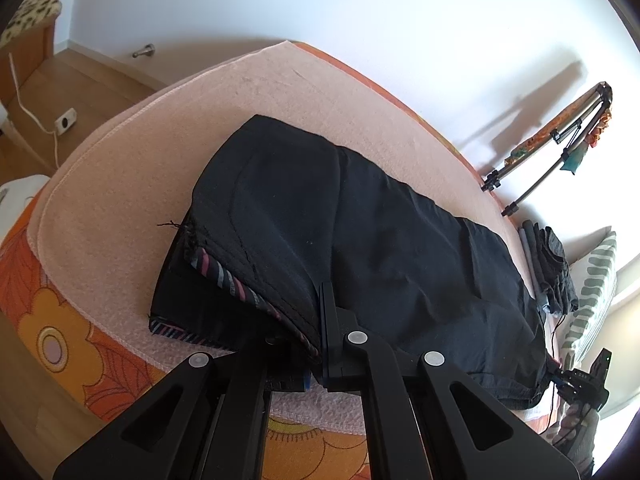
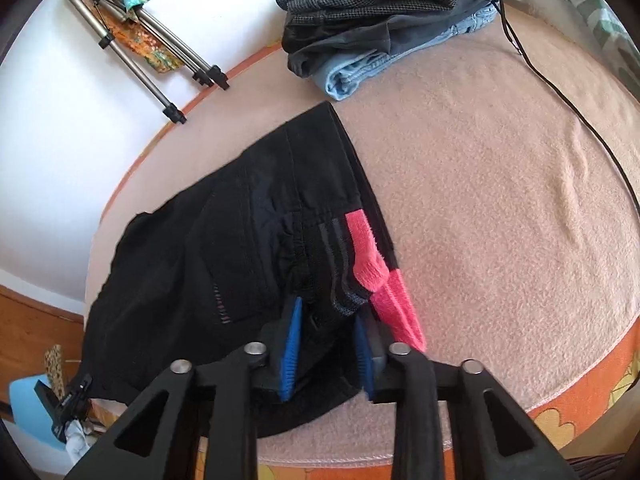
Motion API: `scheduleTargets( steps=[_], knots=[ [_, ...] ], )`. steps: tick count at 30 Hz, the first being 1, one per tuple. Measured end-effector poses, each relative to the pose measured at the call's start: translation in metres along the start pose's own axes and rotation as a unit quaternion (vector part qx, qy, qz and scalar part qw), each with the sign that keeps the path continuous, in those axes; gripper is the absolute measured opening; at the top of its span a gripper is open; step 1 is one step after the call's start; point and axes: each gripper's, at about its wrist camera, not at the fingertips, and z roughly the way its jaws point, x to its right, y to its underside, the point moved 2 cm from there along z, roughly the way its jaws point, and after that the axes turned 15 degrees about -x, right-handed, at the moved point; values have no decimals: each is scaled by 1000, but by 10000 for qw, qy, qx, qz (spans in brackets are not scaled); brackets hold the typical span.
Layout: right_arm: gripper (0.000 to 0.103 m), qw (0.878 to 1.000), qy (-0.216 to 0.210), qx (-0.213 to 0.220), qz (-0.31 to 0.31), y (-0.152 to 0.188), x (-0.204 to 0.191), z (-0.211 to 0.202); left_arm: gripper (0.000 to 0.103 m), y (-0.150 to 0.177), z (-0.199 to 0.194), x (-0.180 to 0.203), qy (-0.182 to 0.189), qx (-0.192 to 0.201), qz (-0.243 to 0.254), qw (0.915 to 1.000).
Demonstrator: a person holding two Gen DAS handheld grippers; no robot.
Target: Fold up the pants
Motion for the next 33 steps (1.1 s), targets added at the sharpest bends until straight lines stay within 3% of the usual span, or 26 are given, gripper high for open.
scheduleTargets(
  steps=[6,10,14,18,21,23,25,28,33],
  knots=[
    [13,9963,-93,605,-607,19,-20,-51,2,-7,-10,10,-186,175,263,9993],
    [13,9947,443,406,-838,28,-21,-35,2,-5,3,-2,-204,-3,129,9997],
    [13,9939,681,97,-858,36,-13,-13,2,7,6,-14,-119,-37,0,9999],
    [20,9919,806,-70,-975,36,-9,-11,4,10,1,-12,-182,47,151,9997],
    [33,9841,1277,148,-1230,40,-17,-23,7,9,0,-15,-59,44,144,9999],
    [31,9777,1455,368,-1468,42,-24,-33,7,7,-1,-17,-74,118,171,9998],
    [28,9767,1497,442,-1470,38,-28,-39,7,3,2,-15,-122,117,237,9996],
    [31,9711,1571,747,-1634,35,-45,-52,7,-2,7,-13,-149,98,251,9995],
    [40,9566,1084,852,-2569,16,-114,-55,7,-2,7,-15,-51,54,186,9998]
  ],
)
